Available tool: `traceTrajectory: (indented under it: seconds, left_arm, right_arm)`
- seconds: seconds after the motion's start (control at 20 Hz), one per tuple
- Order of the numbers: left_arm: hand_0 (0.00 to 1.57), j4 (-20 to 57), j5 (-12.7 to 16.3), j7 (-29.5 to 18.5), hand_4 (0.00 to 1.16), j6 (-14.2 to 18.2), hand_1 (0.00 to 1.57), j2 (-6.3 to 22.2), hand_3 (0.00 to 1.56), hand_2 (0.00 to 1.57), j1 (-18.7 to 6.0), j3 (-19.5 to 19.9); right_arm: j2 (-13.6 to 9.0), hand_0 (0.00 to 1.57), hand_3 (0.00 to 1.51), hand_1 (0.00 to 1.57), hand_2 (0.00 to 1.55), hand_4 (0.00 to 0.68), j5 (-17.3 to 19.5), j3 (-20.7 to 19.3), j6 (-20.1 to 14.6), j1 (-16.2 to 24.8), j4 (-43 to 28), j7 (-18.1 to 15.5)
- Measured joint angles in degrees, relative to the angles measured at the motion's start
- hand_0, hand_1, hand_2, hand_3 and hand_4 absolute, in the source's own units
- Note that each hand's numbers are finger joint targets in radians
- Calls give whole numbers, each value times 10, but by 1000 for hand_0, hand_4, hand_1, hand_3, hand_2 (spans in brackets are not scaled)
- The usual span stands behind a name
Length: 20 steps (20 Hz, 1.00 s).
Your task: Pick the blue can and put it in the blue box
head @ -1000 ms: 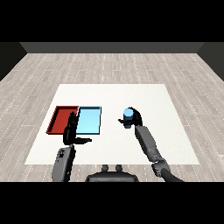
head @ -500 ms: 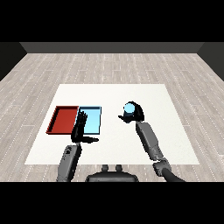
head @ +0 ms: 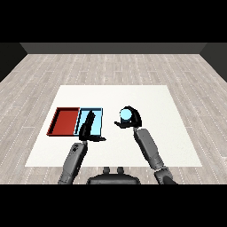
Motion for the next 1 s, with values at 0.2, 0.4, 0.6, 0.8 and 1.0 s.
traceTrajectory:
  seconds: [0.2, 0.4, 0.6, 0.8, 1.0]
  left_arm:
    - [0, 19, 1, -2, 0, 33, 0, -1, 0, 0, -17, -36]
    - [0, 61, 18, -7, 0, 69, 0, -1, 0, 0, -53, -68]
    - [0, 66, 24, 7, 0, 75, 0, -1, 0, 0, -57, -77]
    - [0, 106, 42, -9, 0, 98, 0, -1, 0, 0, -74, -105]
    - [0, 136, 69, -6, 0, 130, 0, -1, 0, 0, -101, -137]
  right_arm:
    - [1, 1426, 1408, 1426, 1442, 669, -7, 29, -28, 2, -24, 17]
    - [2, 1414, 1414, 1414, 1445, 660, -10, 47, -41, 2, -40, 30]
    - [1, 1404, 1412, 1404, 1447, 662, -18, 57, -39, 1, -33, 15]
    - [2, 1404, 1402, 1404, 1439, 669, -22, 80, -49, 5, -31, 1]
    - [1, 1404, 1403, 1404, 1439, 679, -21, 98, -59, 13, -69, 26]
